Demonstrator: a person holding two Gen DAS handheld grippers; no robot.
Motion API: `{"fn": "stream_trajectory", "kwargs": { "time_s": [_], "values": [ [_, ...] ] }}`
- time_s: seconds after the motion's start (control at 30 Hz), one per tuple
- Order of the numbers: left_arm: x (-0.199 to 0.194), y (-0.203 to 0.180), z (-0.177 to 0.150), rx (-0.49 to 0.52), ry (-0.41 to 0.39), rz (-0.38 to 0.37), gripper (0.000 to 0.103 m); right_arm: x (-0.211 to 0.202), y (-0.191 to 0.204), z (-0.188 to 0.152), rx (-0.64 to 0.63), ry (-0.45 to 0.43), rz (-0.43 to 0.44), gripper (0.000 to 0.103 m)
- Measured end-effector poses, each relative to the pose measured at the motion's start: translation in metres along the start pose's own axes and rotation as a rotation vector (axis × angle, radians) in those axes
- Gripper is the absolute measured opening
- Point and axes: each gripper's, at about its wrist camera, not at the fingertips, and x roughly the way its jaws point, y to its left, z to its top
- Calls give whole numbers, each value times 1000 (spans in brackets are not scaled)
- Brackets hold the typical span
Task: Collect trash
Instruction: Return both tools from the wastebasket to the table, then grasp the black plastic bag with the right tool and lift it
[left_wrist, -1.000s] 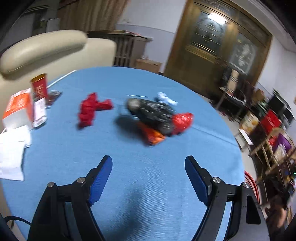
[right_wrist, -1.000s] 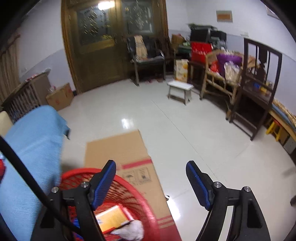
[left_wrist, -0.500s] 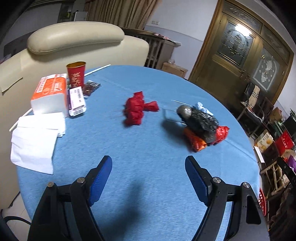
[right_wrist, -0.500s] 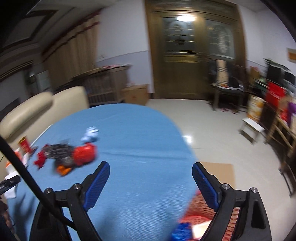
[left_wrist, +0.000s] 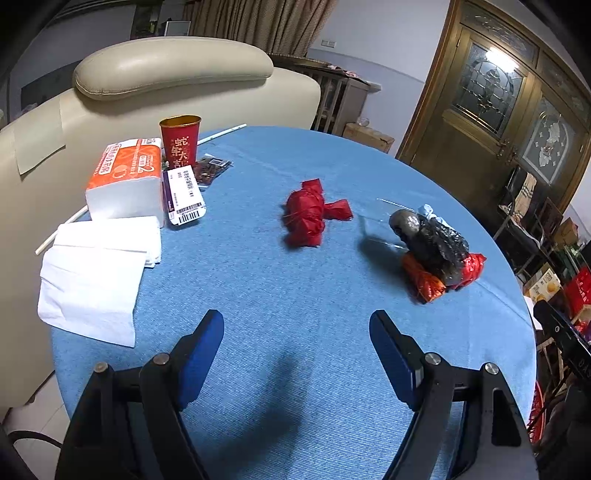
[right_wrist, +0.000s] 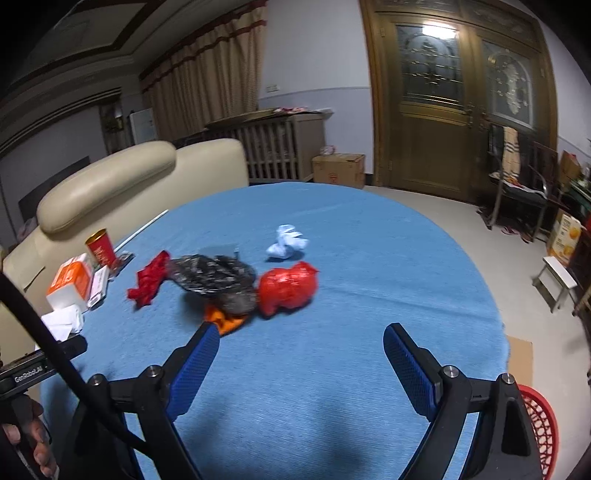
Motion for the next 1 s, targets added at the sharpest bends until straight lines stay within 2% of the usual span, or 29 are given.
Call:
{"fn": "stream_trajectory", "kwargs": {
  "time_s": [0.2,0.53,0.7,1.0],
  "values": [
    [4,3,1,8,12,25,81,6,22,10,-52,8,26,92],
    [4,9,0,1,17,32,81,43,63,24,-188,65,69,92],
    [8,15,2,-13,21,41,81,71,84,29,-282,103,72,92],
    [15,22,5,-27,33,46,81,109,101,37,-354,140,50,92]
  ]
}}
